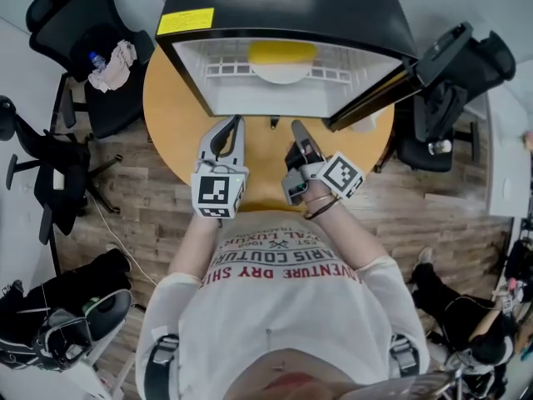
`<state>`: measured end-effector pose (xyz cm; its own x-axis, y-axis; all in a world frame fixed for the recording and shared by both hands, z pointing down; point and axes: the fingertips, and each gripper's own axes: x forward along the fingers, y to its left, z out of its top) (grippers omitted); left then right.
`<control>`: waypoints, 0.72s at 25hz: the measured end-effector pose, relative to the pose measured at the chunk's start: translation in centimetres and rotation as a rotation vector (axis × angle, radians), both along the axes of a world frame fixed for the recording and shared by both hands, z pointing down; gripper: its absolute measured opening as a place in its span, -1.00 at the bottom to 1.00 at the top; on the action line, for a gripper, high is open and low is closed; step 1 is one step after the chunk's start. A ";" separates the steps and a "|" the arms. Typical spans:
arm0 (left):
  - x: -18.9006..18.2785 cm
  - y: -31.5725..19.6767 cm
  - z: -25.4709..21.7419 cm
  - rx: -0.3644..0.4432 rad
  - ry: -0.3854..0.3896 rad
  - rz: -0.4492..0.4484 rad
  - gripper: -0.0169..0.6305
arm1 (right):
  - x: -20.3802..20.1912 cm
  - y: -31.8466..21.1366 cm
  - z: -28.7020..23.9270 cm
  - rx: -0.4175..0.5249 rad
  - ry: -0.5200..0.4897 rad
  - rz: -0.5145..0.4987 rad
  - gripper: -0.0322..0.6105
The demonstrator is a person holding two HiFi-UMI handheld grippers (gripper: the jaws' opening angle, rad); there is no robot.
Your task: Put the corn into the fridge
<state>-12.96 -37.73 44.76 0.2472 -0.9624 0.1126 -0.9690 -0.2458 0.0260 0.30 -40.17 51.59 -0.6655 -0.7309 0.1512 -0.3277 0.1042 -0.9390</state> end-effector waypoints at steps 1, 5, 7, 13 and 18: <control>0.2 0.2 0.1 -0.002 0.000 0.003 -0.87 | 0.2 0.4 0.3 0.006 0.024 -0.006 -0.81; 0.5 0.9 0.6 -0.016 -0.005 0.007 -0.87 | 0.6 1.0 -0.3 0.194 0.223 -0.069 -0.81; 0.7 1.2 0.9 -0.025 -0.008 0.009 -0.87 | 0.8 1.2 -0.8 0.303 0.365 -0.096 -0.81; 1.2 1.9 1.1 -0.033 -0.019 0.029 -0.87 | 0.8 1.9 -3.6 0.611 0.700 -0.129 -0.81; 1.1 2.7 1.1 -0.034 -0.028 0.034 -0.87 | 0.2 2.8 -5.8 0.804 0.878 -0.141 -0.81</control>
<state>-11.84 -35.08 45.83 0.2757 -0.9490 0.1527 -0.9606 -0.2778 0.0075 0.45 -37.41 45.79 -0.6454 -0.7533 0.1269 -0.7626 0.6449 -0.0500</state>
